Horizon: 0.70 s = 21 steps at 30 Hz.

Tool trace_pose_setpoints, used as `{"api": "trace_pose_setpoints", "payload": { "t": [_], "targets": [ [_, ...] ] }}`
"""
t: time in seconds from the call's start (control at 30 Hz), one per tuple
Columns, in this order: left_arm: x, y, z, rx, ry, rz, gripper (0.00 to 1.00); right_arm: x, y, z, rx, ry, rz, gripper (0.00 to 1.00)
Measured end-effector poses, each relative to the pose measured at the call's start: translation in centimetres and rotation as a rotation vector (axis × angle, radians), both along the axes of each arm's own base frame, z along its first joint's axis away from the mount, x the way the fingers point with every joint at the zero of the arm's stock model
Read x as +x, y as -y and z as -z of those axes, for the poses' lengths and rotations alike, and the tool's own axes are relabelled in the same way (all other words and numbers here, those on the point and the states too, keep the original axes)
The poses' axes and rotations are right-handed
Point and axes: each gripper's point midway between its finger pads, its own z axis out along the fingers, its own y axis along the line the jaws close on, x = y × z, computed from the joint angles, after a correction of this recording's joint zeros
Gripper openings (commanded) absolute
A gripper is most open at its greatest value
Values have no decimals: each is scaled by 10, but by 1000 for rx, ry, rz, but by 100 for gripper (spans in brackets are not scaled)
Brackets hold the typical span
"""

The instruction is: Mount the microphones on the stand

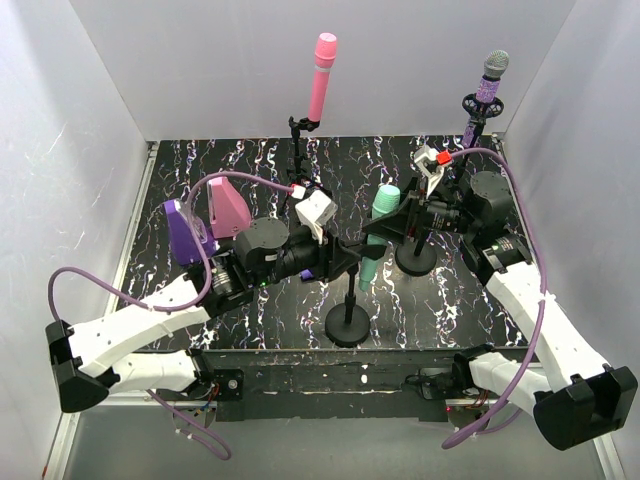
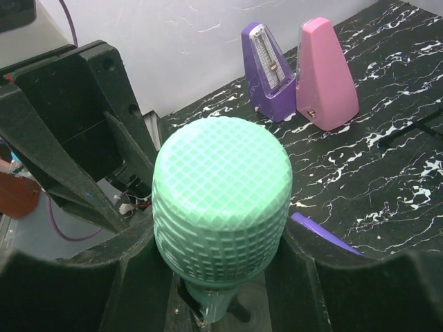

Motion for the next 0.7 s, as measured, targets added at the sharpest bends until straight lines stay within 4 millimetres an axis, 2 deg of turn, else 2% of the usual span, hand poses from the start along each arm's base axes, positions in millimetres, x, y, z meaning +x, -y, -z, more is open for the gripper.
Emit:
{"api": "trace_pose_setpoints", "payload": {
  "t": [0.03, 0.2, 0.33, 0.43, 0.53, 0.6, 0.63, 0.7],
  "targets": [
    [0, 1, 0, 1, -6, -1, 11, 0, 0, 0, 0, 5, -1, 1],
    [1, 5, 0, 7, -36, -11, 42, 0, 1, 0, -9, 39, -2, 1],
    [-2, 5, 1, 3, -67, -14, 62, -4, 1, 0, -16, 59, -9, 1],
    [-2, 4, 2, -2, -96, -28, 76, -11, 1, 0, -18, 74, -35, 6],
    [-2, 3, 2, -6, -115, -39, 90, -14, 1, 0, -22, 83, -49, 22],
    [-3, 2, 3, -7, -123, -42, 98, -17, 1, 0, -24, 87, -57, 39],
    [-3, 1, 2, -8, -125, -42, 98, -17, 1, 0, -24, 89, -60, 51],
    [-5, -1, -1, -15, -124, -42, 98, -19, 2, 0, -26, 95, -65, 63]
  ]
}}
